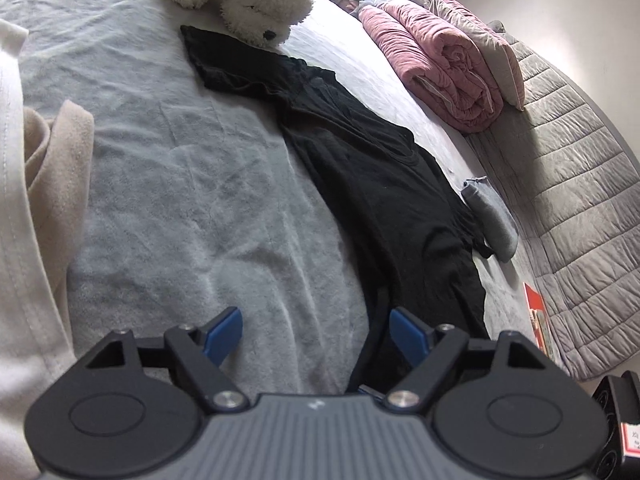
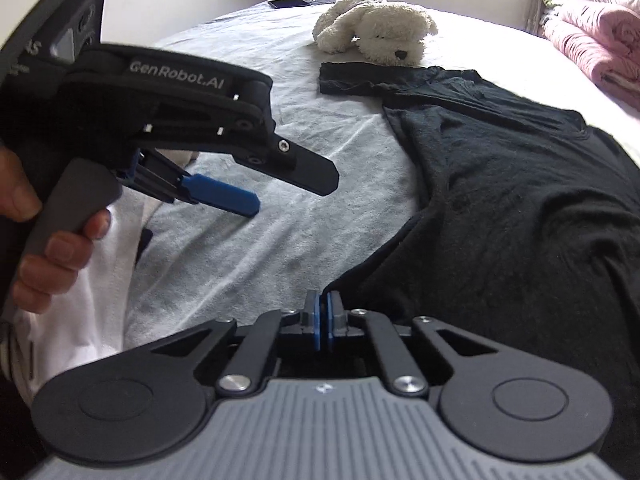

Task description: Fold clothes

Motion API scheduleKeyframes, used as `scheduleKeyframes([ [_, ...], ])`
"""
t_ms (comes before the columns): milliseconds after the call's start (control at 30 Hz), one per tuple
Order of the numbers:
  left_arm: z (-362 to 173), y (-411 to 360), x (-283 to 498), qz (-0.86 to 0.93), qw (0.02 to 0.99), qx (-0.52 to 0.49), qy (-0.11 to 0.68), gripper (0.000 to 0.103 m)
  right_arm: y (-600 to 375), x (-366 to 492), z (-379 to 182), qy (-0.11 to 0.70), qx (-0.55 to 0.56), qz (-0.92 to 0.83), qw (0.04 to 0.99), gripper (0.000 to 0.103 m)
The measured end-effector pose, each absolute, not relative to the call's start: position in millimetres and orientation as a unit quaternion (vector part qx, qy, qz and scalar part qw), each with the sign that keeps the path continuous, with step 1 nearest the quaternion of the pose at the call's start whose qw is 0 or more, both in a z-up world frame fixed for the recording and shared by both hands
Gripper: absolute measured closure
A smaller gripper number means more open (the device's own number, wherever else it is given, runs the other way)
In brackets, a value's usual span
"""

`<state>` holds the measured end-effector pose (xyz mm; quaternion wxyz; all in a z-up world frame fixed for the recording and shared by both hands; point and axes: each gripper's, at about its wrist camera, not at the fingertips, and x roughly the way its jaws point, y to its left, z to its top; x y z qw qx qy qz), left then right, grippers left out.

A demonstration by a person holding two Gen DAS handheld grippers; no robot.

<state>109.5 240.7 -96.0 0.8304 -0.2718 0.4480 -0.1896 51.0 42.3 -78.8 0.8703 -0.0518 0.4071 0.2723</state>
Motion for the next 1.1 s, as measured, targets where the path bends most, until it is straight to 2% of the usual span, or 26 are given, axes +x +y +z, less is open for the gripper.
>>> scheduleKeyframes([
  [167,-103,253,114,-0.192,0.812,-0.338,0.436,0.027,26,54,-55,0.401,0.034,0.343,0.849,0.099],
  [333,-114,261,121,-0.187,0.786,-0.405,0.427,0.046,6,61,-39,0.402,0.126,0.38,0.823,0.099],
  [533,-124,255,132,-0.192,0.765,-0.455,0.414,0.047,-8,71,-37,0.415,0.182,0.389,0.802,0.098],
  [767,-142,249,162,-0.165,0.726,-0.55,0.379,0.047,-15,69,-36,0.417,0.186,0.394,0.797,0.098],
  [867,-141,243,176,-0.141,0.737,-0.554,0.36,0.057,-19,69,-37,0.42,0.19,0.397,0.793,0.098],
  [933,-143,238,184,-0.131,0.737,-0.563,0.351,0.068,-22,69,-38,0.424,0.192,0.399,0.79,0.098],
  [1100,-152,232,201,-0.104,0.728,-0.588,0.338,0.079,-26,70,-38,0.43,0.191,0.408,0.782,0.098],
])
